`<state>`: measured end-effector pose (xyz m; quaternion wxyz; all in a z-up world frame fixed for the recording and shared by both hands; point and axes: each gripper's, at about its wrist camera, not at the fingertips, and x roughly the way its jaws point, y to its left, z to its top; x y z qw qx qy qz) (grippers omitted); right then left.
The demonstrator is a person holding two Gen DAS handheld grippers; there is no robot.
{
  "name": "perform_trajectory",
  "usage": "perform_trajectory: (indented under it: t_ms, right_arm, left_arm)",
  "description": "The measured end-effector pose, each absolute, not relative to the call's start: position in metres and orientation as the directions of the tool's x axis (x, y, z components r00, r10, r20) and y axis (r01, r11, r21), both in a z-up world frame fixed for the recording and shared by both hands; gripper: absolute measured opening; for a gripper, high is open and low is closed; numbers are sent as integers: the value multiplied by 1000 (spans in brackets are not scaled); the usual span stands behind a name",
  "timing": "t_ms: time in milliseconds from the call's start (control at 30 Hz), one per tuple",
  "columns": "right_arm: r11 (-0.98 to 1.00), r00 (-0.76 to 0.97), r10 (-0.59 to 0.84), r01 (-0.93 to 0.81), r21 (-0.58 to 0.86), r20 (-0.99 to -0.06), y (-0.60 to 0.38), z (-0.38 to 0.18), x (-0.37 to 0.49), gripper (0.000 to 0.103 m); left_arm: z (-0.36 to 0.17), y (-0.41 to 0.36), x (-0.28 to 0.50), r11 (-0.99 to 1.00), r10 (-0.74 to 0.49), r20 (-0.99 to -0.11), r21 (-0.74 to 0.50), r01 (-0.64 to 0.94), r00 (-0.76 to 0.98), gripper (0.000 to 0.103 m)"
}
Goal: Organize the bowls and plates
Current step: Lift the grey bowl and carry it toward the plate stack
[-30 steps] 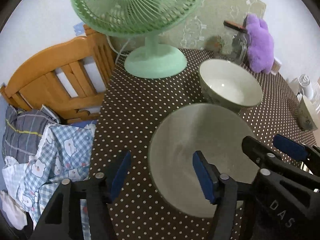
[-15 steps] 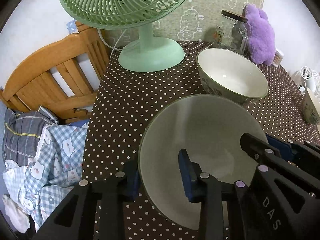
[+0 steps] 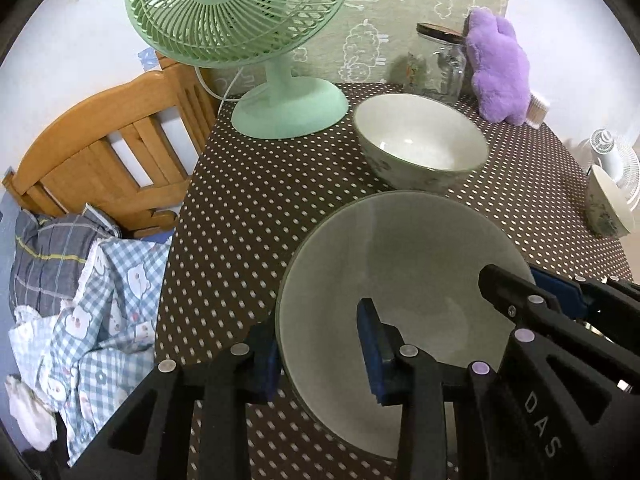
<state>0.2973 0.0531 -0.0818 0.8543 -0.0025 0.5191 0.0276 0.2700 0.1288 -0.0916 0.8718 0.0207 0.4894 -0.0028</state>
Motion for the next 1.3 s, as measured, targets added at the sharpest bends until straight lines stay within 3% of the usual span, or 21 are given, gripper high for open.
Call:
perform_trajectory:
  t_ms: [733, 1300]
  right_arm:
    - [999, 453, 41, 0, 46, -891, -19, -74, 193, 20]
    - [998, 464, 40, 30, 62, -885, -37, -92, 165, 20]
  left_arm:
    - [-92, 57, 177, 999, -2, -862, 16, 31, 507, 33]
    - [-109, 47, 154, 1000, -6, -859, 5, 20, 512, 33]
